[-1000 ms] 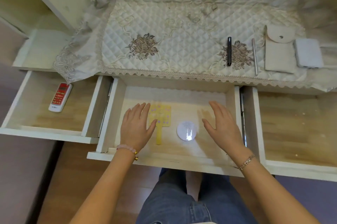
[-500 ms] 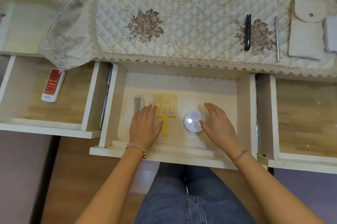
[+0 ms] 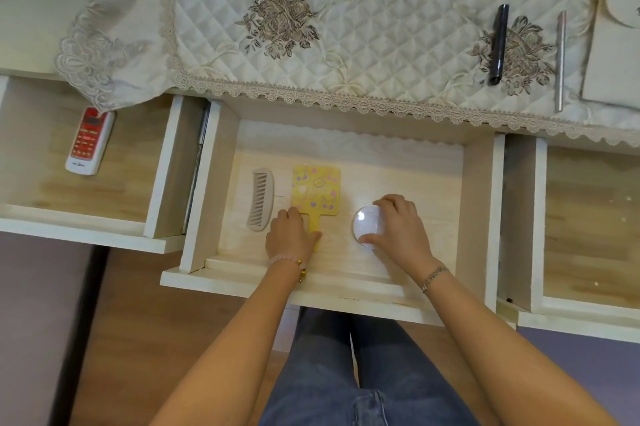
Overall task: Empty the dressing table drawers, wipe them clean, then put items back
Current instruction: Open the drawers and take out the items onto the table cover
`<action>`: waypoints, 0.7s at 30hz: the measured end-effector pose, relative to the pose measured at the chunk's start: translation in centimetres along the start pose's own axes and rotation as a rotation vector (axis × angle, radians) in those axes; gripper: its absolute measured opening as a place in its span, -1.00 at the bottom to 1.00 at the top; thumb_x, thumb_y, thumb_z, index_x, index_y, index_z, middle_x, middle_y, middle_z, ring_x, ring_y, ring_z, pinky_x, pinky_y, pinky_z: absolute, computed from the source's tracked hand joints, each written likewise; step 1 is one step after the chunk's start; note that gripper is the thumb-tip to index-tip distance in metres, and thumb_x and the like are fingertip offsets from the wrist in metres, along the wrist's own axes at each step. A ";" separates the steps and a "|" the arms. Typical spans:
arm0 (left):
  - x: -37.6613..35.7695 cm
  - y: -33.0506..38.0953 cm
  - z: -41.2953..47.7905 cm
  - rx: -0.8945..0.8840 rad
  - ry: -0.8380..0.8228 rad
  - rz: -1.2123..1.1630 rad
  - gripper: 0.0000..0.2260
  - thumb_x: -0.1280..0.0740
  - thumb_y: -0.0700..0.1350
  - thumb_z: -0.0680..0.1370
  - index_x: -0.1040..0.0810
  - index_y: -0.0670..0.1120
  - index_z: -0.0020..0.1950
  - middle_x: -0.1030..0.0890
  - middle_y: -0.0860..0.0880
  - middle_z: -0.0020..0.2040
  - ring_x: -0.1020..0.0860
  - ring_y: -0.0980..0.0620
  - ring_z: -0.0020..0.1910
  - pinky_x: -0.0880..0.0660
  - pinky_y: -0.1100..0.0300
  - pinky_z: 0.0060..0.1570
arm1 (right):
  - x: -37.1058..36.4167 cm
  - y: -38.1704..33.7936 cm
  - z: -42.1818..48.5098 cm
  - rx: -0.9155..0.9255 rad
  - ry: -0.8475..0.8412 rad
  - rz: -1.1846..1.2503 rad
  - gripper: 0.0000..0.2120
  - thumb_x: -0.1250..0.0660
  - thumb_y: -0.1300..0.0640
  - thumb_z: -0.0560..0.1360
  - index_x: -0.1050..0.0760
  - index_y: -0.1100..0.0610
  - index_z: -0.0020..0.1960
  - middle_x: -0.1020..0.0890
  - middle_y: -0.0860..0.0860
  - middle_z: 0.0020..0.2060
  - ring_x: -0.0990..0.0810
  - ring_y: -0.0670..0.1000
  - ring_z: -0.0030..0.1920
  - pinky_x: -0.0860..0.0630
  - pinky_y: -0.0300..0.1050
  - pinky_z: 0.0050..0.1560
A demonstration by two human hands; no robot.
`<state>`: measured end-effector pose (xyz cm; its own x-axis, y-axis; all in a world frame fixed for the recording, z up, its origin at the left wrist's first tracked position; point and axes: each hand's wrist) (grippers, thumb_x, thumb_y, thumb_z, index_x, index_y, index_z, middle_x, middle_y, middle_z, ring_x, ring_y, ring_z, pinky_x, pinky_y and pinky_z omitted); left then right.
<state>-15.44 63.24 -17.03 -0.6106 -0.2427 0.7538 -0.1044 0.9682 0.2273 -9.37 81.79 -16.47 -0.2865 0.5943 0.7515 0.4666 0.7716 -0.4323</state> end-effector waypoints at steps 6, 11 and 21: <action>-0.2 0.8 0.0 0.056 0.027 -0.038 -0.71 -0.30 0.00 0.54 -0.45 -0.16 0.14 -0.44 -0.11 0.15 -0.47 -0.09 0.10 -0.42 0.07 -0.10 | -0.5 -0.2 -0.1 -0.049 0.030 0.081 -0.35 -0.54 0.01 0.27 -0.37 0.15 0.25 -0.44 0.05 0.17 -0.36 0.08 0.19 -0.33 -0.15 0.10; -0.2 1.0 -0.2 0.125 0.066 -0.113 -0.76 -0.29 -0.08 0.54 -0.44 -0.20 0.12 -0.44 -0.14 0.13 -0.50 -0.13 0.05 -0.41 0.06 -0.14 | -0.9 -0.6 -0.9 -0.128 0.060 0.193 -0.42 -0.55 0.06 0.27 -0.34 0.12 0.17 -0.46 0.05 0.08 -0.45 0.09 0.07 -0.36 -0.13 -0.08; 1.5 -0.2 -0.4 0.067 -0.034 -0.595 -0.86 -0.43 -0.18 0.45 -0.57 -0.16 -0.03 -0.53 -0.03 -0.22 -0.50 0.00 -0.16 -0.52 0.09 -0.11 | 2.5 0.6 -1.5 -0.282 0.026 0.513 -0.64 -0.42 0.18 0.42 -0.51 0.16 0.20 -0.58 0.04 0.05 -0.54 0.11 0.11 -0.48 0.07 0.14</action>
<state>-16.01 62.67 -15.71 -0.4568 -0.7436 0.4882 -0.4852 0.6683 0.5639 -8.57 83.41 -14.11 0.0543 0.8675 0.4945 0.7458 0.2941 -0.5977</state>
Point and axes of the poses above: each hand's wrist, its own z-axis towards the middle knuckle, its own x-axis out of the back of the hand, y = z × x
